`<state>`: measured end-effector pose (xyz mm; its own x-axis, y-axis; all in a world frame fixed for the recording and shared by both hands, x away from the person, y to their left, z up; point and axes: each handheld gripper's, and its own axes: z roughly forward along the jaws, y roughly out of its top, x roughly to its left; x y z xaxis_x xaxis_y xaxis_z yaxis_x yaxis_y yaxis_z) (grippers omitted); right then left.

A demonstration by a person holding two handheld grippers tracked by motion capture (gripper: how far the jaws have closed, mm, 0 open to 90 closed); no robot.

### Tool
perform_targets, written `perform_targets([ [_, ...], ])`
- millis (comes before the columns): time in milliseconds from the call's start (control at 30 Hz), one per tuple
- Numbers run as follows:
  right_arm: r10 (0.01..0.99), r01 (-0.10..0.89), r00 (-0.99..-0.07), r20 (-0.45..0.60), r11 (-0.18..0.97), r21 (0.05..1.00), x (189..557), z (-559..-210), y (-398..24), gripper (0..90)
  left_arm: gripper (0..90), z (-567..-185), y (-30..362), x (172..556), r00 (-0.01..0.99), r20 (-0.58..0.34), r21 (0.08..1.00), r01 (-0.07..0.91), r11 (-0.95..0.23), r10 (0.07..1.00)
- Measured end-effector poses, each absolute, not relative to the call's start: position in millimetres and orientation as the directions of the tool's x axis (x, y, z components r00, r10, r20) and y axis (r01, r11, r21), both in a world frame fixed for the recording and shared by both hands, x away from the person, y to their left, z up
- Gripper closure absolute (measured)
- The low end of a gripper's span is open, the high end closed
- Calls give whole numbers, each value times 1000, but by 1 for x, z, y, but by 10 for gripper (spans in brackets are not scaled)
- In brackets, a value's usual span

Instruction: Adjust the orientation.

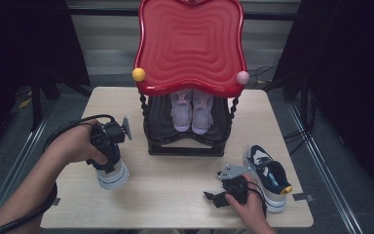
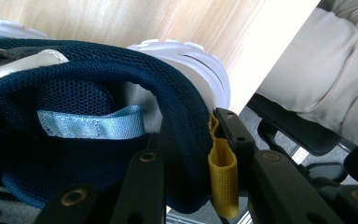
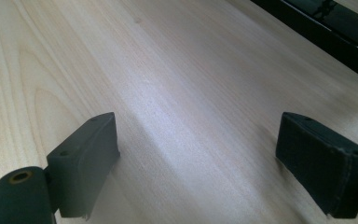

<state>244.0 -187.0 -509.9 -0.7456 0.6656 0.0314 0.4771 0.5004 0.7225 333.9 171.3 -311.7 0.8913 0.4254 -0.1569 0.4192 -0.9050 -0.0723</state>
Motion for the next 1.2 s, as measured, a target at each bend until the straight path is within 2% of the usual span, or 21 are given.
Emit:
perform_targets([
  [1200, 665, 477, -746, 30, 503, 721, 244, -510, -187, 121, 746, -209, 160, 347, 902, -102, -37, 417, -908, 419],
])
